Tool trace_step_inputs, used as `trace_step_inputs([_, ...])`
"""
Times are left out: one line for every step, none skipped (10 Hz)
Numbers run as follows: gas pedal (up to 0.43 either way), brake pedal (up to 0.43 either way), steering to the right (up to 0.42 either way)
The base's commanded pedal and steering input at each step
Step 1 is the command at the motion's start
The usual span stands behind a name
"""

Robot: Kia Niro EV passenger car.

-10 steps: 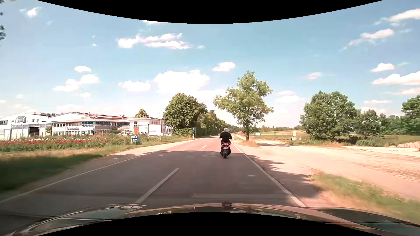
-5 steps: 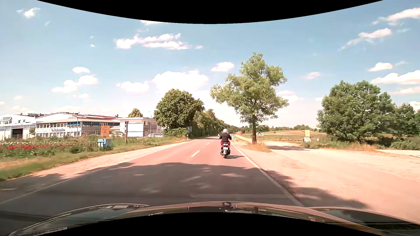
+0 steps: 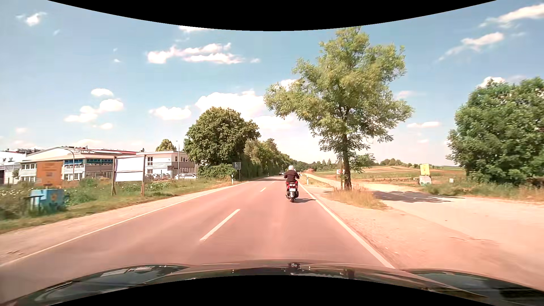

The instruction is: Follow the waypoints while adhering to traffic rules and regulations

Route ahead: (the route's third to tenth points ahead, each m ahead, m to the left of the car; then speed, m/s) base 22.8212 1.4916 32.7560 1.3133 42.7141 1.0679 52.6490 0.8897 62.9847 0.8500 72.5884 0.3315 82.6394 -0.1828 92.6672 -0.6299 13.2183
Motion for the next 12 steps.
trace_step_inputs([0.248,0.012,0.001])
trace_step_inputs([0.26,0.012,0.0])
trace_step_inputs([0.268,0.012,0.0])
trace_step_inputs([0.268,0.012,0.0])
trace_step_inputs([0.268,0.012,0.001])
trace_step_inputs([0.28,0.012,0.001])
trace_step_inputs([0.28,0.012,0.002])
trace_step_inputs([0.28,0.012,0.002])
trace_step_inputs([0.28,0.012,0.003])
trace_step_inputs([0.28,0.012,0.005])
trace_step_inputs([0.268,0.012,0.006])
trace_step_inputs([0.268,0.012,0.006])
